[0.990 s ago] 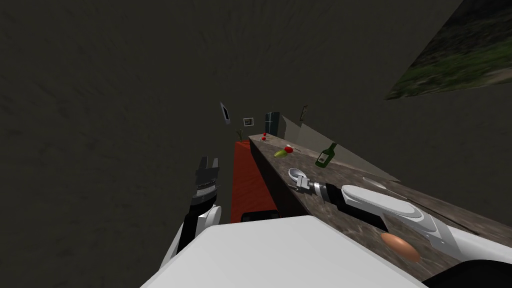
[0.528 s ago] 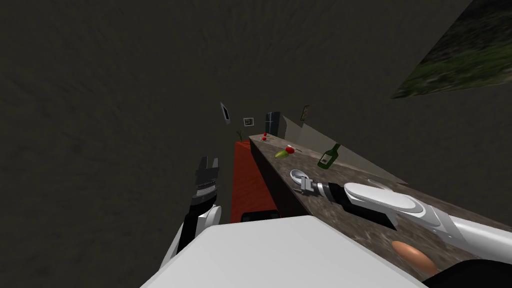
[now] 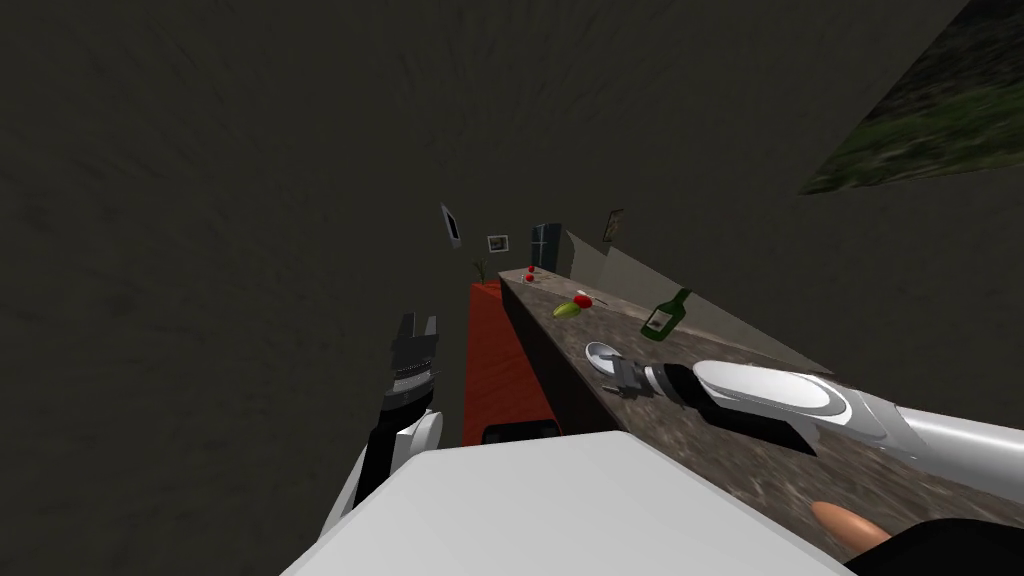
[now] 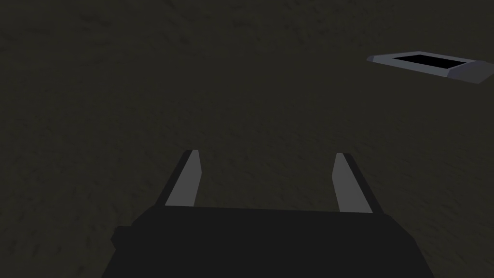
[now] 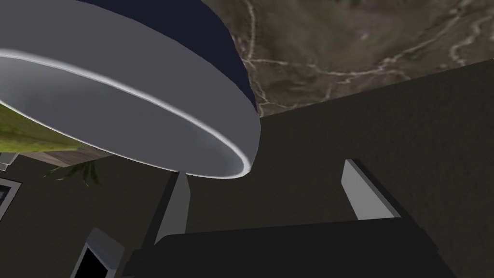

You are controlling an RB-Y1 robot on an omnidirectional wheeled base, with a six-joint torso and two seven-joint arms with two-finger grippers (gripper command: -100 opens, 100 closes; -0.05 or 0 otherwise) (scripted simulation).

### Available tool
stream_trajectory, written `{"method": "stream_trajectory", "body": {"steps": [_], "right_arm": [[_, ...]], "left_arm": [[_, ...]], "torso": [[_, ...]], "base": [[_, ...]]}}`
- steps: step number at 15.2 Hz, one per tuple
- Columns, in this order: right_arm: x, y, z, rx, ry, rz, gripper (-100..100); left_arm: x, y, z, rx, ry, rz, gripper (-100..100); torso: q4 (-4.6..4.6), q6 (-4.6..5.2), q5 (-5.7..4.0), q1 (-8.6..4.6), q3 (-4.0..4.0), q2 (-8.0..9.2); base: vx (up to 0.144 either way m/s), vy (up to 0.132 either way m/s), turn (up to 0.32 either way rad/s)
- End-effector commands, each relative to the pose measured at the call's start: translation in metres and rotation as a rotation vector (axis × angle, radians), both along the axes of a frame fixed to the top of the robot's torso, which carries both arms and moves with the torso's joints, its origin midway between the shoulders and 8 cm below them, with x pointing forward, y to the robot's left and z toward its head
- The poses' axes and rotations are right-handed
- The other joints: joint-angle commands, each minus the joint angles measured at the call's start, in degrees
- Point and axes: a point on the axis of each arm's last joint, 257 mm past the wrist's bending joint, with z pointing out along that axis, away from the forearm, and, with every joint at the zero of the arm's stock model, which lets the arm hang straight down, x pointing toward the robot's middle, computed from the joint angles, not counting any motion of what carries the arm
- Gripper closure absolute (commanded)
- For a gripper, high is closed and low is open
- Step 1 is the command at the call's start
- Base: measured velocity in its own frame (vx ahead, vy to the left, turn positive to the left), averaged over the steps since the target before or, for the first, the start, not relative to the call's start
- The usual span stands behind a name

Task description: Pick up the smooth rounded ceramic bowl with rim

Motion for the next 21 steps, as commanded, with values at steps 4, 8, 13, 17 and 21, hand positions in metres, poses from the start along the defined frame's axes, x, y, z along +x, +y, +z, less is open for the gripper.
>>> {"method": "stream_trajectory", "body": {"steps": [4, 8, 13, 17, 21], "right_arm": [[-0.009, -0.029, -0.005, -0.139, 0.03, 0.077, -100], [-0.02, -0.059, -0.009, -0.265, 0.065, 0.152, -100], [-0.028, -0.08, -0.009, -0.355, 0.095, 0.21, -100], [-0.041, -0.086, -0.026, -0.335, 0.094, 0.171, -100], [-0.045, -0.087, -0.029, -0.334, 0.095, 0.165, 100]], "left_arm": [[0.0, 0.0, 0.0, 0.0, 0.0, 0.0, 0], [0.0, 0.0, 0.0, 0.0, 0.0, 0.0, 0], [0.0, 0.0, 0.0, 0.0, 0.0, 0.0, 0], [0.0, 0.0, 0.0, 0.0, 0.0, 0.0, 0], [0.0, 0.0, 0.0, 0.0, 0.0, 0.0, 0]], "torso": [[0.0, 0.0, 0.02, 0.03, 0.0, 0.0], [0.01, -0.01, 0.01, 0.05, 0.01, 0.02], [0.01, 0.0, 0.01, 0.05, 0.03, 0.05], [0.01, -0.01, -0.03, -0.03, 0.03, 0.04], [0.0, 0.0, -0.02, -0.04, 0.0, 0.01]], "base": [[0.027, 0.027, 0.004], [0.022, 0.033, 0.006], [0.015, 0.032, 0.003], [0.023, 0.017, 0.094], [0.028, 0.015, 0.056]]}}
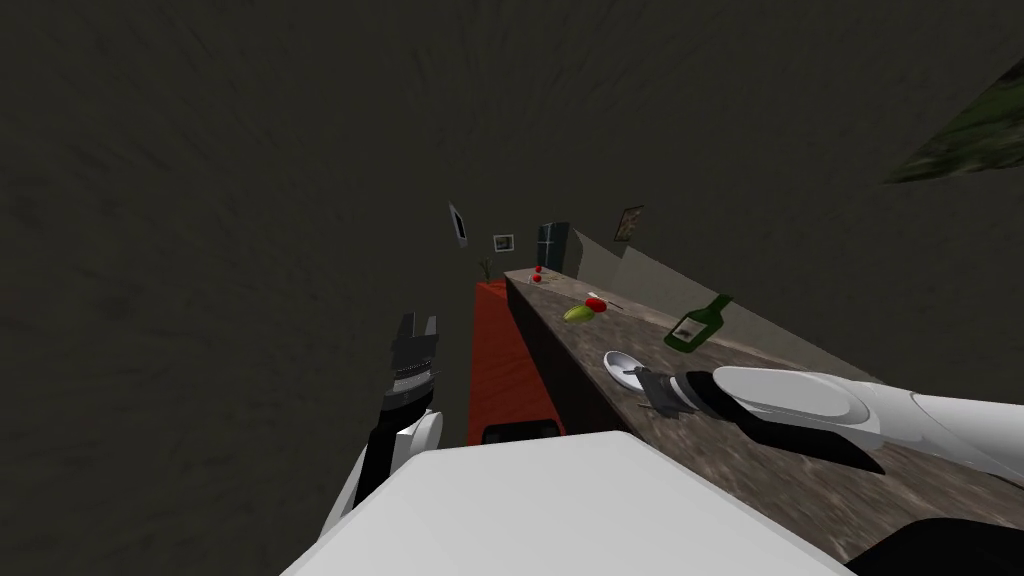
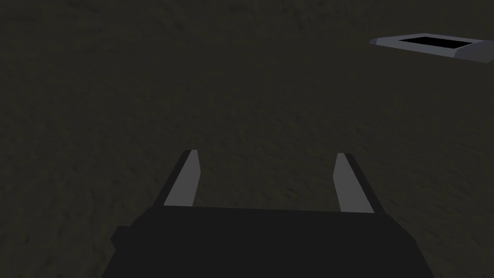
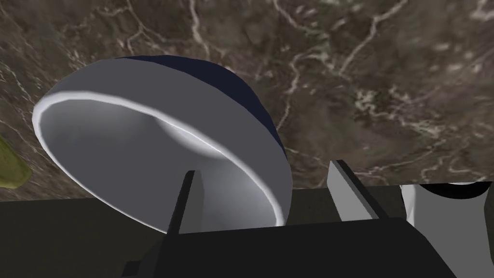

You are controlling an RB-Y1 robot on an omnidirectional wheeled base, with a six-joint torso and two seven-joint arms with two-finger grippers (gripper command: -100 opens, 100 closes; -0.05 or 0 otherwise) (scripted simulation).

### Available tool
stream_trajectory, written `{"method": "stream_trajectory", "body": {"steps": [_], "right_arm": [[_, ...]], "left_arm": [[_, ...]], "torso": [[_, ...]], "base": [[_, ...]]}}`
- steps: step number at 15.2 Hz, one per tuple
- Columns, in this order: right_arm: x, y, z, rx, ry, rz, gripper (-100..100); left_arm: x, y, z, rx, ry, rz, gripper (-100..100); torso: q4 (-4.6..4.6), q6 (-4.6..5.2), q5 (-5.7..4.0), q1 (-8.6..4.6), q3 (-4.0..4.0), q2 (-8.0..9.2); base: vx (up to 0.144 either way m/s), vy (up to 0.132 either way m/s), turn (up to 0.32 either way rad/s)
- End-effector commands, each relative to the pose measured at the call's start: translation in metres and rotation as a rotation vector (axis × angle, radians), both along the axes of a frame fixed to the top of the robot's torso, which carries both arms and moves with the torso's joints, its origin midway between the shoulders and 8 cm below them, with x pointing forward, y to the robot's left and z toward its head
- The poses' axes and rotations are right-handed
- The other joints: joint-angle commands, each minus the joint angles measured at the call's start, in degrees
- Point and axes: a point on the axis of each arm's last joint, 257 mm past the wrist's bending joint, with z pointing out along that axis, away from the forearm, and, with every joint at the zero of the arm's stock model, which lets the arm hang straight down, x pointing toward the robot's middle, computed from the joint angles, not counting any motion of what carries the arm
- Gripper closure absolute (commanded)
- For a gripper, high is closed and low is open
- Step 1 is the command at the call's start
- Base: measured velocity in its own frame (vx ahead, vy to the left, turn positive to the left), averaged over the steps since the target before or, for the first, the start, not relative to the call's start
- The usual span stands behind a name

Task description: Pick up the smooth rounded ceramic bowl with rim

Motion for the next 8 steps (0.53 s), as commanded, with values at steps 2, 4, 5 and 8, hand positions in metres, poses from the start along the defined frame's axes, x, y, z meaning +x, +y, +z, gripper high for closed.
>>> {"method": "stream_trajectory", "body": {"steps": [2, 4, 5, 8], "right_arm": [[0.0, 0.0, 0.0, 0.0, 0.0, 0.0, 100], [0.0, 0.0, 0.0, 0.0, 0.001, 0.0, 100], [0.01, 0.005, 0.01, -0.001, 0.001, 0.018, 100], [0.012, 0.007, 0.013, -0.003, -0.001, 0.024, 100]], "left_arm": [[0.0, 0.0, 0.0, 0.0, 0.0, 0.0, 0], [0.0, 0.0, 0.0, 0.0, 0.0, 0.0, 0], [0.0, 0.0, 0.0, 0.0, 0.0, 0.0, 0], [0.0, 0.0, 0.0, 0.0, 0.0, 0.0, 0]], "torso": [[0.01, 0.0, 0.0, -0.01, 0.02, 0.03], [0.02, 0.0, -0.03, -0.04, 0.03, 0.04], [0.03, -0.01, -0.02, -0.05, 0.04, 0.06], [0.09, 0.04, 0.02, -0.11, 0.17, 0.26]], "base": [[0.0, 0.0, 0.0], [0.0, 0.0, 0.0], [-0.024, -0.016, -0.16], [-0.038, -0.023, -0.124]]}}
